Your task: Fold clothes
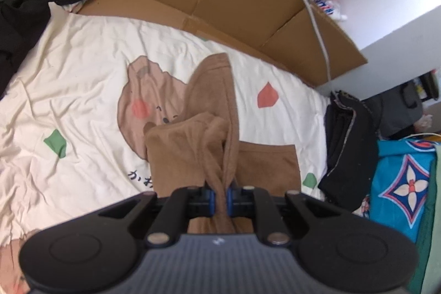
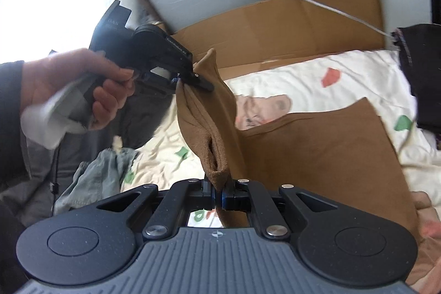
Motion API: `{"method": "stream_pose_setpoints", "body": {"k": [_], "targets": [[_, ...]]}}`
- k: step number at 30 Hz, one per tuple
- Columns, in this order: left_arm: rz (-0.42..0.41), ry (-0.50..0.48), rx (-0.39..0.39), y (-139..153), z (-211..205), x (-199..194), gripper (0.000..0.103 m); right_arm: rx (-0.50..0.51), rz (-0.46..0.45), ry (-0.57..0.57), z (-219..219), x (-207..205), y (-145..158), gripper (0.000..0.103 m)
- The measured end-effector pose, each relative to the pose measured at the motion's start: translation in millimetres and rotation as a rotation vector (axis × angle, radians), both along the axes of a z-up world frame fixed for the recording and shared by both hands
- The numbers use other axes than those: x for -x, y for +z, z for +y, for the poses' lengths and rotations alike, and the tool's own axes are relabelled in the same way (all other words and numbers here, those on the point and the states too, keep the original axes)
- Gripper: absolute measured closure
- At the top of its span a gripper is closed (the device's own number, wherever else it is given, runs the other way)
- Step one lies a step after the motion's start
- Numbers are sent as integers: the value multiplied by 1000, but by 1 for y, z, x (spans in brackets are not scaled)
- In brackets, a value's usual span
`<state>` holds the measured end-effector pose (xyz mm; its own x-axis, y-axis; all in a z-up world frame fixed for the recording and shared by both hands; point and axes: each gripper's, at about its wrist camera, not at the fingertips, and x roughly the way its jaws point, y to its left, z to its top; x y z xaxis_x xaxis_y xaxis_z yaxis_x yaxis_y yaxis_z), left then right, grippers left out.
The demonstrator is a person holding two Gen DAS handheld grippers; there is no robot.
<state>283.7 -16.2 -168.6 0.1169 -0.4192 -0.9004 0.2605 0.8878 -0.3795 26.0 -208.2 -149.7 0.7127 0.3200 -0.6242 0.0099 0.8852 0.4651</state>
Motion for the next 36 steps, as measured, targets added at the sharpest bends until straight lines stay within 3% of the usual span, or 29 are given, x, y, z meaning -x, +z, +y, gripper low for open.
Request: {"method": "stream_pose_setpoints", "body": {"k": [9, 16, 27, 36], "targets": [[41, -52, -185, -14, -86, 1, 94, -33, 56, -119, -49, 6, -19, 101], [29, -51, -197, -36, -130, 5, 94, -96, 96, -213, -97, 9, -45, 101], [21, 11, -179, -79, -165, 14, 94, -179, 168, -327, -147, 15, -88, 102], [3, -21, -198, -112, -207, 22, 94, -325, 224, -465, -170, 35, -134, 103]]}}
